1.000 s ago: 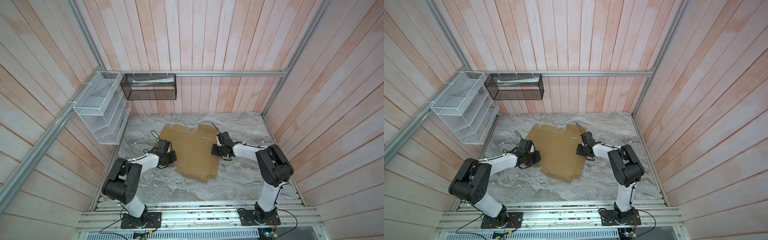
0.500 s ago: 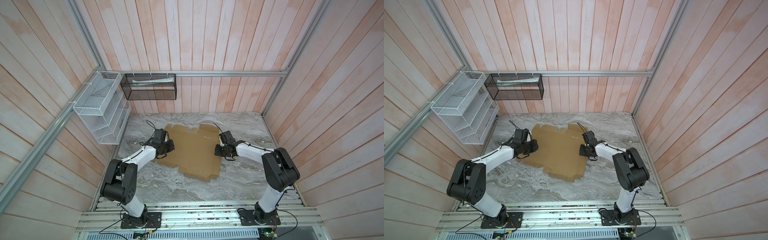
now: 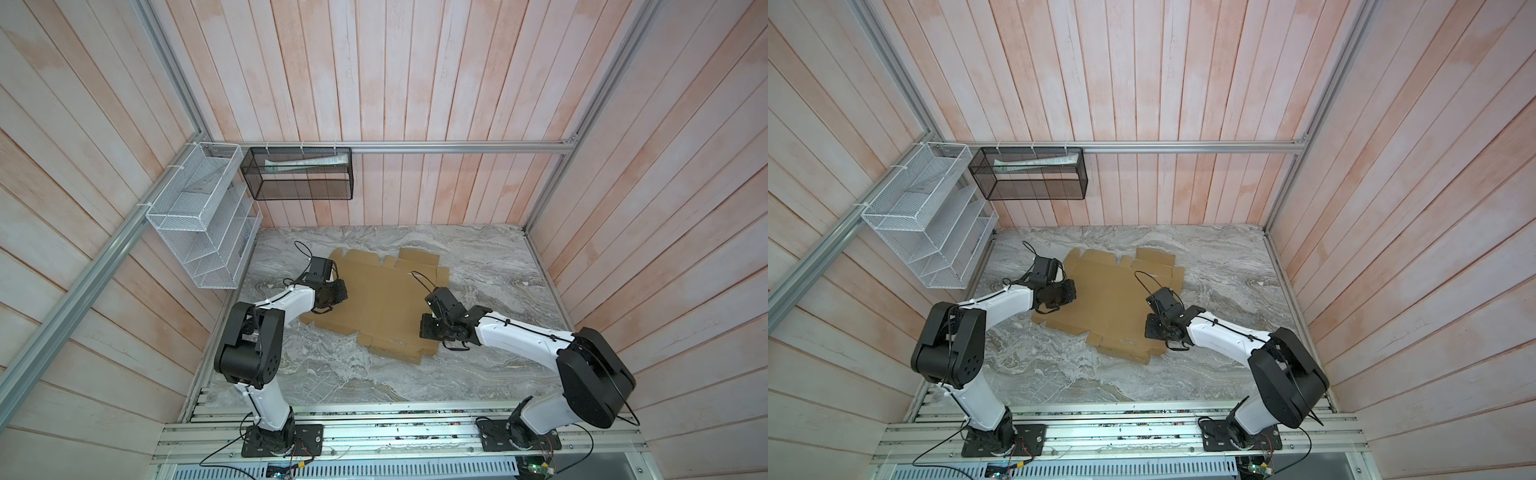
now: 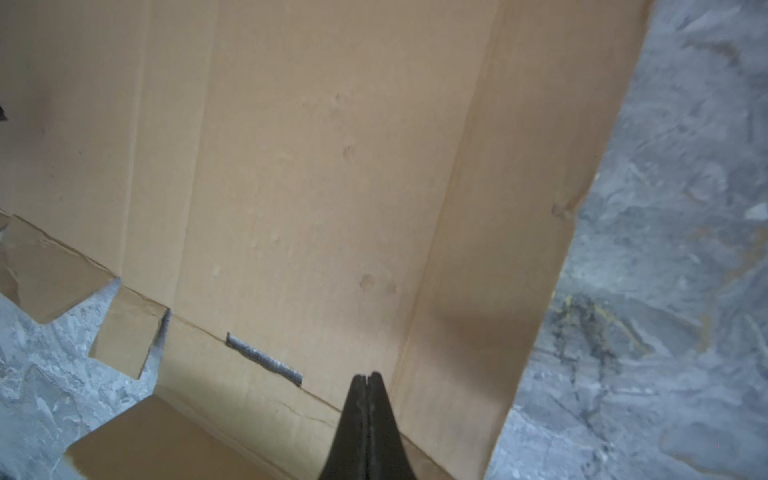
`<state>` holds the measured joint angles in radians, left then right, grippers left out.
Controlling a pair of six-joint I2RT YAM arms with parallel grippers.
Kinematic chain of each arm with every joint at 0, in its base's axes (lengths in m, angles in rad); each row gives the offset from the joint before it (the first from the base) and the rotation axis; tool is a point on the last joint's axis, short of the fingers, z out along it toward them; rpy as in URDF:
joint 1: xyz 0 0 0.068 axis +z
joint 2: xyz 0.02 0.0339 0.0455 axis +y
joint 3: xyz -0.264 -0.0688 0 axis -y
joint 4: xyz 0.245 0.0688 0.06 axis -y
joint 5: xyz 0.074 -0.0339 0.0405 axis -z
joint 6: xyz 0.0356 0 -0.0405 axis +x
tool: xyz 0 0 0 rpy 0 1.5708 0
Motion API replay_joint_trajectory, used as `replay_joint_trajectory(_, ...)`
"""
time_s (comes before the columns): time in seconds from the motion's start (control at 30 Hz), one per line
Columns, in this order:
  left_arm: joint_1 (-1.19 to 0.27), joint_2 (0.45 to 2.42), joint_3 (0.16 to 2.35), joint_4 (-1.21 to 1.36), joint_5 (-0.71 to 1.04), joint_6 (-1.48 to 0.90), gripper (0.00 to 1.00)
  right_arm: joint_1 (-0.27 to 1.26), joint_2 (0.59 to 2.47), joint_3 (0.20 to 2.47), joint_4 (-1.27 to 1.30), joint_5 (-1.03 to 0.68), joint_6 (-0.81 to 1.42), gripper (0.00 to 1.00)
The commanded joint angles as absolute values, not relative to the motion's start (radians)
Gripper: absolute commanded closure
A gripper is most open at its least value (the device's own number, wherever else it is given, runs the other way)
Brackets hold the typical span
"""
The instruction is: Fold the paper box
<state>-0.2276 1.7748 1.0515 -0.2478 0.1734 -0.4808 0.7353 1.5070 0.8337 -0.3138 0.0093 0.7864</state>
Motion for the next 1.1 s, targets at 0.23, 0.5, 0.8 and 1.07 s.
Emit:
replay_joint_trajectory(0.23,-0.222,1.775,0.984,-0.231,0.157,-0.483,1.00,0.741,1.556,0.780,-0.248,0.003,0.864,1.00)
replay_joint_trajectory(0.5,-0.224,1.728,0.833,-0.178,0.176,-0.525,1.00,0.649,1.654,0.830,-0.221,-0.034,0.779,1.00)
replay_joint_trajectory(0.8,-0.275,1.671,0.752,-0.161,0.212,-0.579,1.00,0.529,1.757,0.894,-0.206,-0.069,0.654,1.00)
replay_joint_trajectory(1.07,-0.362,1.600,0.745,-0.209,0.230,-0.610,1.00,0.458,1.858,1.009,-0.223,-0.080,0.559,1.00)
